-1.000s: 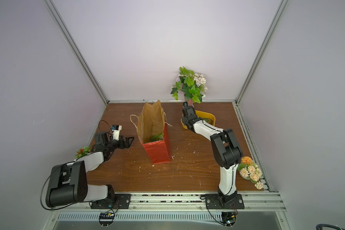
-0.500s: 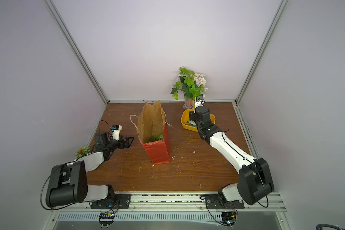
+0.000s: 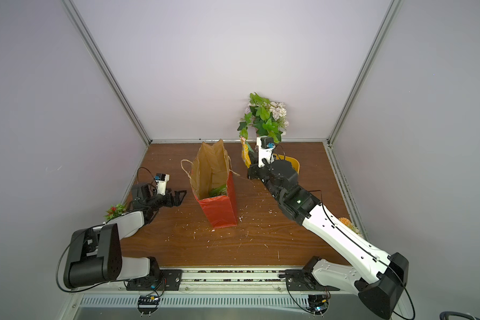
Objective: Place the condiment packets inside the bag
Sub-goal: Pick up the condiment packet from the storage box, then place the condiment packet in the paper bag.
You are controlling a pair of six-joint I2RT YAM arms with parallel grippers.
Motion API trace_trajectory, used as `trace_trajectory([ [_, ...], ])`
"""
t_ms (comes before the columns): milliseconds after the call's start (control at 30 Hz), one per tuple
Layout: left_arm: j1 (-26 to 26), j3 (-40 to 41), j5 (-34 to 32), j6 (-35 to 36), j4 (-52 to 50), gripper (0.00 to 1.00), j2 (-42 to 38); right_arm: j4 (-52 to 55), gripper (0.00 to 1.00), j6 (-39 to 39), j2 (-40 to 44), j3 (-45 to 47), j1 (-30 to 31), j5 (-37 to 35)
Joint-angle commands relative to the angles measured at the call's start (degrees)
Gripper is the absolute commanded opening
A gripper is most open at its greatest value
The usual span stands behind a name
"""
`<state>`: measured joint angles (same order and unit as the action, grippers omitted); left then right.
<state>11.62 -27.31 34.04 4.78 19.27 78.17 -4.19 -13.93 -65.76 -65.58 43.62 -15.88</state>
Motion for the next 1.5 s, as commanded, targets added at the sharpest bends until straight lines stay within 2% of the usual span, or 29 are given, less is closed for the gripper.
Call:
trace_trajectory([
  [0, -0.4, -0.3, -0.2, 0.5, 0.1, 0.99, -1.5, -0.5, 0.0, -0.2, -0.5, -5.1, 3.5, 0.0],
  [133, 0.2, -0.4, -0.3, 0.0, 0.2, 0.99, -1.8, -1.5, 0.0, -2.1, -3.4, -8.4, 6.1, 3.4],
  [300, 1.9, -0.7, 0.7, -1.3, 0.6, 0.99, -1.4, -2.3, 0.0, -4.5, -8.7, -11.3, 6.6, 6.5],
  [767, 2.1, -0.3, 0.7, -1.3, 1.8, 0.99, -0.9, -4.9, 0.0, -4.8, -16.7, -11.6, 6.6, 7.1],
  [1067, 2.1, -0.2, 0.9, -1.3, 1.9, 0.99, -1.4, -4.4, 0.01, -4.3, -18.0, -13.0, 6.5, 5.4],
  [1133, 2.1, 0.1, 1.0, -1.2, 2.0, 0.99, -1.8, -4.3, 0.22, -4.2, -17.5, -13.3, 6.5, 4.1],
  [1167, 2.1, 0.1, 1.1, -1.2, 2.0, 0.99, -1.9, -4.2, 0.38, -3.9, -17.0, -13.2, 6.5, 3.2],
  [1233, 2.1, 0.2, 1.3, -1.2, 2.0, 0.99, -2.2, -4.1, 0.52, -3.3, -15.8, -13.0, 6.4, 2.2],
  [1267, 2.0, 0.2, 1.3, -1.1, 2.0, 0.99, -2.2, -3.9, 0.57, -2.8, -14.4, -12.6, 6.2, 1.5],
  [1467, 2.1, 0.3, 1.4, -1.1, 2.0, 0.99, -2.3, -1.7, 0.66, -1.7, -7.2, -9.5, 4.0, -2.6],
])
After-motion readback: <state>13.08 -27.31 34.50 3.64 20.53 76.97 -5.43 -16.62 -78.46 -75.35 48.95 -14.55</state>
